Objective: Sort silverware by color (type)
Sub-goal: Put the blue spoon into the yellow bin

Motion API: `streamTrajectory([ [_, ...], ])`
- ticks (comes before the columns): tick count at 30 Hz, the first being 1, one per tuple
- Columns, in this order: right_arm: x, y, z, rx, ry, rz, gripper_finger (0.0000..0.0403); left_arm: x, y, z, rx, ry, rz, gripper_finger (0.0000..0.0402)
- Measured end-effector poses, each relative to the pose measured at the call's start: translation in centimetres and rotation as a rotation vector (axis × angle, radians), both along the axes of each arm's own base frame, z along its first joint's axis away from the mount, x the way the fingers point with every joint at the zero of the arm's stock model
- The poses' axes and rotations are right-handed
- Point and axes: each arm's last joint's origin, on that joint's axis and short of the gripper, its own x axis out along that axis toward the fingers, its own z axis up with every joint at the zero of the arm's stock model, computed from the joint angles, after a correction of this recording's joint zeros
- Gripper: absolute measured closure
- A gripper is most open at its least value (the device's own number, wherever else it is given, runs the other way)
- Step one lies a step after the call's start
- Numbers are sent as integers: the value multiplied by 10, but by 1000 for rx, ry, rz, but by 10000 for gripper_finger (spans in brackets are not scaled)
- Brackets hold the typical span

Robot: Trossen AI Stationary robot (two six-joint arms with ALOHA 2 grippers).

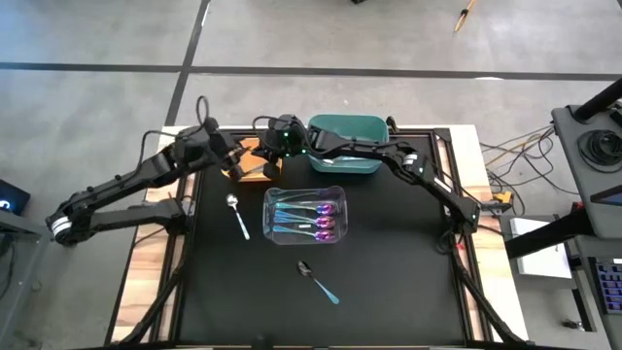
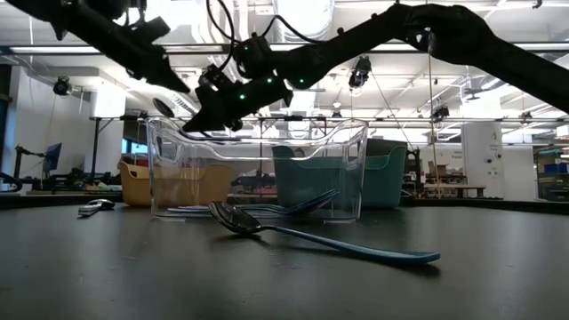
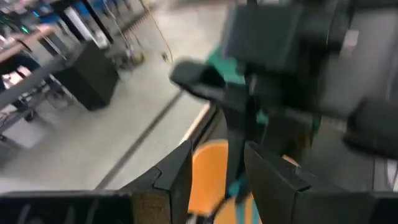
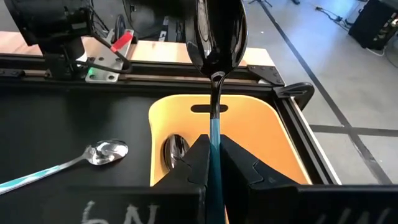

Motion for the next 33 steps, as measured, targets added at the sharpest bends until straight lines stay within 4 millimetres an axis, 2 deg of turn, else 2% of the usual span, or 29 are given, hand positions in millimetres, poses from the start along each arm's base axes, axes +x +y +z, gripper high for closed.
streamTrajectory([
  [4, -1, 0, 2, -7, 5, 3, 391, 5, 3, -1, -51, 153, -21, 273],
  [16, -4, 0, -3, -26, 68, 16, 390, 32, 22, -2, -163, 441, -72, 273],
  [20, -5, -2, -4, -29, 79, 16, 390, 40, 27, -2, -193, 483, -72, 273],
  [33, -7, -3, -7, -31, 105, 15, 390, 63, 43, -23, -220, 597, -111, 277],
])
